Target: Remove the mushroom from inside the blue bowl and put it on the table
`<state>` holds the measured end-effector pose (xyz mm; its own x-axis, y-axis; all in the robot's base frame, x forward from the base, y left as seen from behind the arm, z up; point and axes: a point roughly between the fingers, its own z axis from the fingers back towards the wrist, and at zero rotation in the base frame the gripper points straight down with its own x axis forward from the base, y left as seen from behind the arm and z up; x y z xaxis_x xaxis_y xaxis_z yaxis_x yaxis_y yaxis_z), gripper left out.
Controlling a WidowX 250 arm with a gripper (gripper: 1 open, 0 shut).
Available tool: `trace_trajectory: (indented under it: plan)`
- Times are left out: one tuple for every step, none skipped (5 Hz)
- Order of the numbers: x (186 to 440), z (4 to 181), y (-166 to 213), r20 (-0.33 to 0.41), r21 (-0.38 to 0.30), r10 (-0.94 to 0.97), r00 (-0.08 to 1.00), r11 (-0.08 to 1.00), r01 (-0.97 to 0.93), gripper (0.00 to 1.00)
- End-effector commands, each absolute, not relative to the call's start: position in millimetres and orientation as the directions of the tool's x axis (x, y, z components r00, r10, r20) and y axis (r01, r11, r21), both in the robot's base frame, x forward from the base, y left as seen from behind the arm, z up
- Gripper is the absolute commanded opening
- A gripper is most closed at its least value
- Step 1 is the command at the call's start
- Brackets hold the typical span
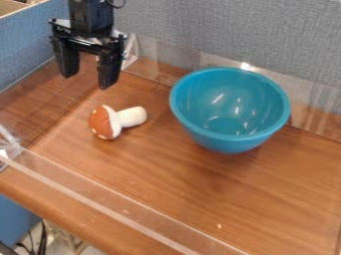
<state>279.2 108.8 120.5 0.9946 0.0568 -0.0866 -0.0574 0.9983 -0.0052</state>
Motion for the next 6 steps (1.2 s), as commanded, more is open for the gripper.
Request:
trace_trajectory:
  plan:
    - [283.6, 139.5, 114.3, -0.001, 0.013, 0.1, 0.995, 0.995, -0.1, 1.0]
    - [290.2, 128.6, 110.1, 0.002, 0.008, 0.066, 0.998, 0.998, -0.066, 1.0]
    - [296.9, 117.2, 106.2, 0.004, 0.004, 0.035, 0.999, 0.999, -0.035, 1.0]
    - [300.7, 120.6, 105.9, 0.009, 0.007, -0.03, 1.0, 1.0, 0.03, 1.0]
    - [303.6, 127.6, 104.6, 0.018, 0.009, -0.095, 0.995, 0.995, 0.095, 0.0]
    - [307.0, 133.9, 101.2, 0.019, 0.011, -0.078, 0.997, 0.997, 0.078, 1.0]
